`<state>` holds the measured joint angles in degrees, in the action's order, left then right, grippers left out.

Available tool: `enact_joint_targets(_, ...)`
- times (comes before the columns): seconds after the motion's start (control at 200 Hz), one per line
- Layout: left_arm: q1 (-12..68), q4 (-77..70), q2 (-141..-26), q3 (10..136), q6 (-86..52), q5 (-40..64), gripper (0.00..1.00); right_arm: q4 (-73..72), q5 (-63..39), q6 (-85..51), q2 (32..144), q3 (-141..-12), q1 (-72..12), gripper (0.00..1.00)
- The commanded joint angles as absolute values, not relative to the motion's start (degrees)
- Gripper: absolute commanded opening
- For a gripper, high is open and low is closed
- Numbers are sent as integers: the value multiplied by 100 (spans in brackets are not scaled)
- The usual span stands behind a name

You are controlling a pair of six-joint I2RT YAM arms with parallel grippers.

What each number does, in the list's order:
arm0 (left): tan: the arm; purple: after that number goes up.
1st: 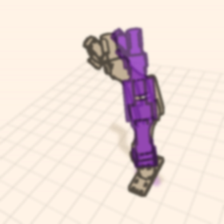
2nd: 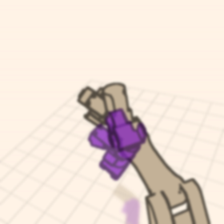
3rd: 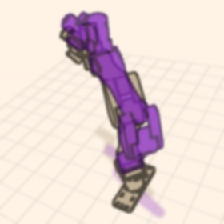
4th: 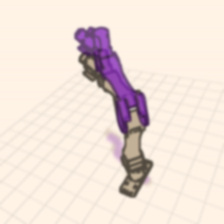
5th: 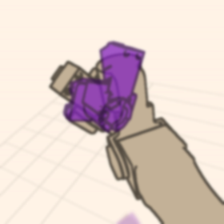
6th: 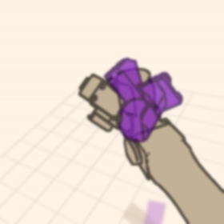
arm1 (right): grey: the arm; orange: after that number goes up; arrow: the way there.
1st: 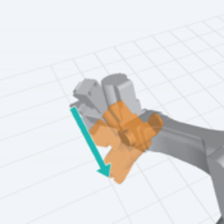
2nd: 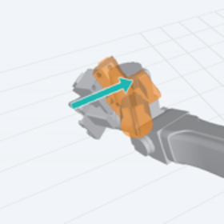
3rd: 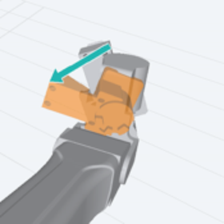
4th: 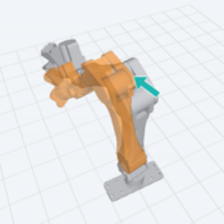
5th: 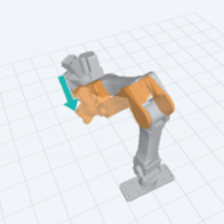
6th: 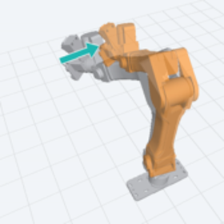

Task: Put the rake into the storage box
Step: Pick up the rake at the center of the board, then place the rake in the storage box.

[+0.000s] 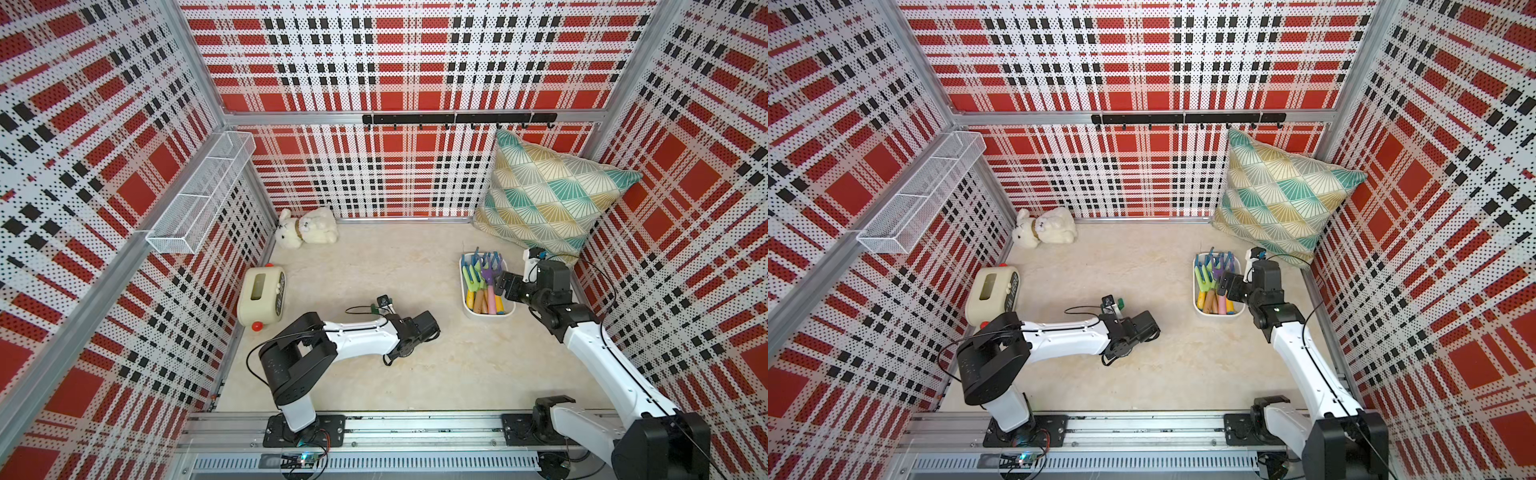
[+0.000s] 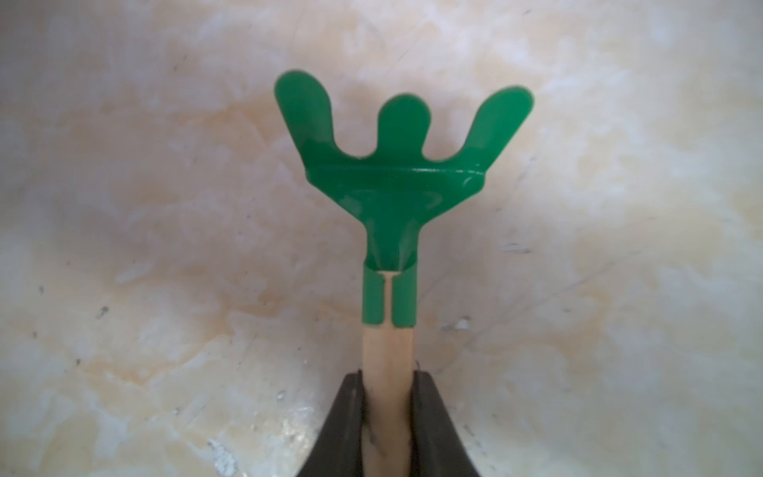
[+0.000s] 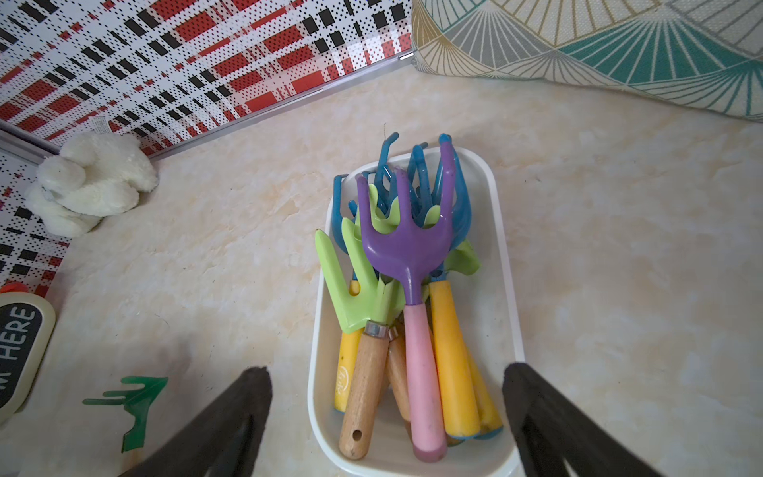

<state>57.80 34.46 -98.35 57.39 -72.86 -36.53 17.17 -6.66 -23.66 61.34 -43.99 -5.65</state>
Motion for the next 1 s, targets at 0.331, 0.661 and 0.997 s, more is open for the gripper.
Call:
enact_joint_targets(0.331,5480,958,-10165,7581,-4789,-2611,0,1438,457,-2581,5189,-4051,-527,100)
enact_joint_targets(0.661,5370,-44,-11450,8922,-4803,-1160,0,1444,554,-2611,5087,-4027,-527,100)
enact_joint_targets(0.997,5453,-756,-12184,9039,-5373,-564,0,1437,471,-2605,5080,-4025,-527,100)
